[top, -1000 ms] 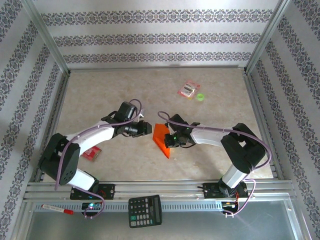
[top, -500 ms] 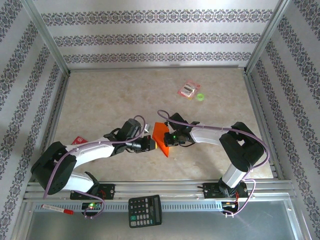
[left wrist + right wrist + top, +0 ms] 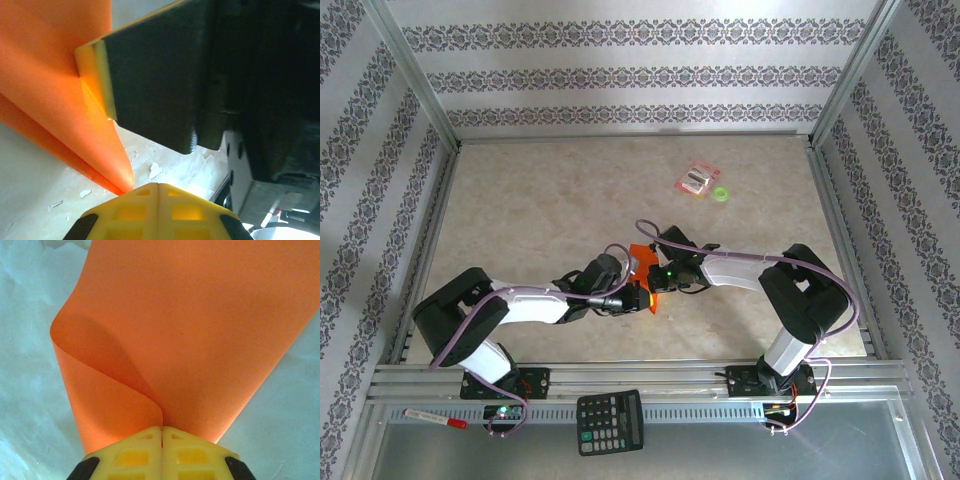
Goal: Fold a paper plane with a square sheet of paper (pick it up from the middle)
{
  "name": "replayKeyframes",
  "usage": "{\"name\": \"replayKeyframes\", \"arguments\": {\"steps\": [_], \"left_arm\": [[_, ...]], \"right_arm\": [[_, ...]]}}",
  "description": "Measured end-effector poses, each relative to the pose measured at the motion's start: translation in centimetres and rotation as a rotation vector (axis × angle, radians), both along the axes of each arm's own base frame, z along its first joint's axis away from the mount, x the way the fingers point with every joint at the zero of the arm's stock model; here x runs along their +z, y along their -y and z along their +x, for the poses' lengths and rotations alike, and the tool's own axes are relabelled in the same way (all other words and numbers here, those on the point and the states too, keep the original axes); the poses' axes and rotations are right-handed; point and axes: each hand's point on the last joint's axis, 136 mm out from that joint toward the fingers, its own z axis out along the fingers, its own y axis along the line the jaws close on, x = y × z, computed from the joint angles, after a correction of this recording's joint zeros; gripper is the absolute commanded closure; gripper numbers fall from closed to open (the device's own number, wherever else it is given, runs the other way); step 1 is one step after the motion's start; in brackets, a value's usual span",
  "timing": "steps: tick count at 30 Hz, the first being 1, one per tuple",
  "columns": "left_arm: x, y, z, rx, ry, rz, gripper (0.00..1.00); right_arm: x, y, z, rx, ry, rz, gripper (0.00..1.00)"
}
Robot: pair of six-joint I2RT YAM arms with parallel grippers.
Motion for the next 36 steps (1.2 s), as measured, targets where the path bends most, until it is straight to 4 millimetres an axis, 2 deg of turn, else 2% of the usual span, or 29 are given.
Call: {"name": "replayKeyframes", "arguments": {"steps": [6, 13, 21, 36], "left_arm": [[-1.2, 0.8, -0.3, 0.01, -0.03, -0.008, 1.0], [-1.3, 0.9, 0.2, 0.038, -0.032, -0.014, 1.0], [-3.3, 0.6, 0.0, 0.045, -0.066, 0.027, 1.0], [-3.7, 0.5, -0.1, 0.043, -0.077, 0.039, 1.0]], "right_arm": [[0.0, 0.0, 0.0, 0.0, 0.0, 0.0, 1.0], [0.0, 0.0, 0.0, 0.0, 0.0, 0.0, 1.0], [0.0, 0.0, 0.0, 0.001, 0.0, 0.0, 1.0], [0.0, 0.0, 0.0, 0.002, 0.003, 0.004, 1.0]]}}
